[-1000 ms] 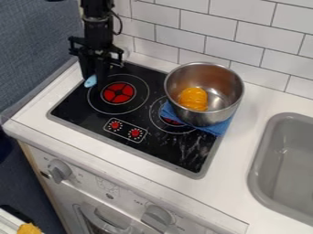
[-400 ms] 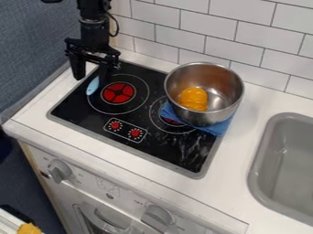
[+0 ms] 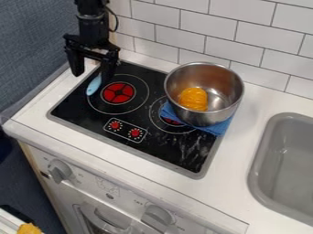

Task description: Moved the spatula to the left side of the burner

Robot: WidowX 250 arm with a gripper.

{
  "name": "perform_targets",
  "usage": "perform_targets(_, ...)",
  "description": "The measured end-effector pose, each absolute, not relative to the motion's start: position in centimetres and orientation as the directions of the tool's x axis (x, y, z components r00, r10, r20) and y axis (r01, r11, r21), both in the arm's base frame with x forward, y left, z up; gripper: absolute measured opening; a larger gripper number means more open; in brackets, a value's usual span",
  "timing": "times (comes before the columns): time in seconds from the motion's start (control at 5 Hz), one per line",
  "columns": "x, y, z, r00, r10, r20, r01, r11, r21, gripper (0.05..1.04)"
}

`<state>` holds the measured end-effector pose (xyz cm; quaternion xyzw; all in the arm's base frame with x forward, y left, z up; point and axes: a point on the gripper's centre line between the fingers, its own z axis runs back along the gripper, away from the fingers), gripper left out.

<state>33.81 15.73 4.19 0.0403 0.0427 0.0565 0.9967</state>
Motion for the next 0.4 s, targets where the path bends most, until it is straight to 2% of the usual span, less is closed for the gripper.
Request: perform_targets(0.4,33.95,15.03,5.00,0.997,0.081,0.007,-0.081,0.994,0.073,1.001)
